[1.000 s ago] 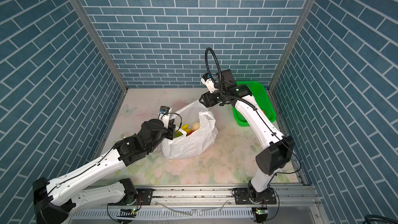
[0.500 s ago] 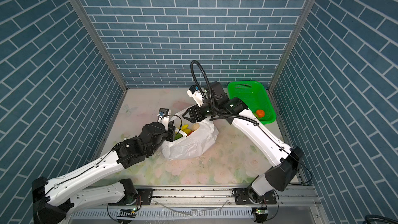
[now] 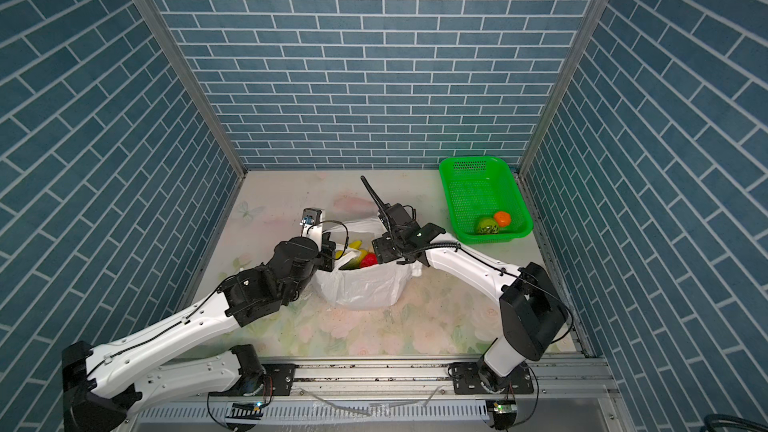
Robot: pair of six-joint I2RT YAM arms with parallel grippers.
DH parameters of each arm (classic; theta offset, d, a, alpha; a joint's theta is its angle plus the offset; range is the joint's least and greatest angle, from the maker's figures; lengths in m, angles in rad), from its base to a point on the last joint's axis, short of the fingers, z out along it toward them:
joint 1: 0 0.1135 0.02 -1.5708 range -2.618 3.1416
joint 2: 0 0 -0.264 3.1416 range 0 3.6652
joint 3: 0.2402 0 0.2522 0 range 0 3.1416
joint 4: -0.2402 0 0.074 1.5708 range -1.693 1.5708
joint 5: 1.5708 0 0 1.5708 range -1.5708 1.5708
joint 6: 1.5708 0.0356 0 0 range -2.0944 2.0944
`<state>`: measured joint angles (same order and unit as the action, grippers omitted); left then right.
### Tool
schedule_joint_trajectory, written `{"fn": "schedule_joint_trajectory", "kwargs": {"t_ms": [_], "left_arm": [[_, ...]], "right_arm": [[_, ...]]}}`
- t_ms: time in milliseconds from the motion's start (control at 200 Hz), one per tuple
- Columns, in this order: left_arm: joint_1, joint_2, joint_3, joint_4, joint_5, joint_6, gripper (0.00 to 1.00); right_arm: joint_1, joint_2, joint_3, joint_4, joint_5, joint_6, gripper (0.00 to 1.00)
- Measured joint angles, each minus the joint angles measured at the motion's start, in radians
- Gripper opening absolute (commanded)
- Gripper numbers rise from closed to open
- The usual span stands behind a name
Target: Untie the knot of the plastic bag and take out the fruit
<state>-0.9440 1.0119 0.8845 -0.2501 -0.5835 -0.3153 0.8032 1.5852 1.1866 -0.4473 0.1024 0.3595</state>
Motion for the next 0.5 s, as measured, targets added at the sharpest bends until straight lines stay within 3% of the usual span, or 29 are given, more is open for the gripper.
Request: {"fn": "schedule_joint_trajectory", "kwargs": {"t_ms": [230,460,500], "left_arm": [[-0.004,0.014,-0.057,0.058,0.012,0.019,0.0],[-0.012,0.072,-0.054,0.048,0.018,0.059,0.0],[-0.012,0.074,-0.045,0.038,0.016,0.063,0.09]], "right_arm": [[-0.146,0.044,0.002,0.026,0.229,-0.047,0.81],[-0.282,0.075,0.003,0.011,0.326,-0.077,0.81],[-0.287,0.072,0.003,0.01,0.327,-0.078,0.81]]}}
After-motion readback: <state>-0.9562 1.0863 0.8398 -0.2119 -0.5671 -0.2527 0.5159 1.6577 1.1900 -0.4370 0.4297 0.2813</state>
